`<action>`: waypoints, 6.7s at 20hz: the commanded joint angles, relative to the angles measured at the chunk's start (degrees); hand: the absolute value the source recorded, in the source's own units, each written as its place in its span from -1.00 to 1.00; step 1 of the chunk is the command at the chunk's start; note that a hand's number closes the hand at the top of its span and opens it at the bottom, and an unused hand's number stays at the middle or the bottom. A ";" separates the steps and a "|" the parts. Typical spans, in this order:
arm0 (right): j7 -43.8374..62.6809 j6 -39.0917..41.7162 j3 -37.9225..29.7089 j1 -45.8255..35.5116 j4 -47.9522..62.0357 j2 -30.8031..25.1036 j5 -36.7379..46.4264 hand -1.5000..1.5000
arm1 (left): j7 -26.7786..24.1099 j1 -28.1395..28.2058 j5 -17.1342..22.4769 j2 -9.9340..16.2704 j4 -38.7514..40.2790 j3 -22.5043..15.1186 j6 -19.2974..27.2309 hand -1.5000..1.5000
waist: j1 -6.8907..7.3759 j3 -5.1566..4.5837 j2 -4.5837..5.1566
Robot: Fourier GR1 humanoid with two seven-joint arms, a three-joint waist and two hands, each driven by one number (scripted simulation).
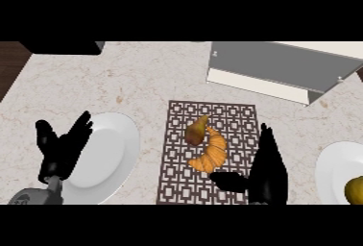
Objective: Pick the croissant from the placemat and place it in the tiered shelf
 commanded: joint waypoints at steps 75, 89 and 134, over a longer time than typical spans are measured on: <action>2.92 20.82 -7.49 -53.33 4.11 -4.89 -10.00 1.00 | 1.38 0.92 -2.92 -3.04 2.77 5.97 -3.96 0.00 | -2.51 -0.13 -0.68; -3.07 25.07 -27.85 -69.91 17.94 -12.17 -12.38 1.00 | 2.59 0.72 -5.62 -5.64 0.96 4.50 -2.02 0.00 | -0.92 -0.11 -0.23; -49.29 15.57 -36.17 -77.53 70.64 -26.53 -10.84 1.00 | 2.66 -0.47 -9.07 -7.59 1.78 8.14 -5.66 0.00 | -0.72 -0.09 0.02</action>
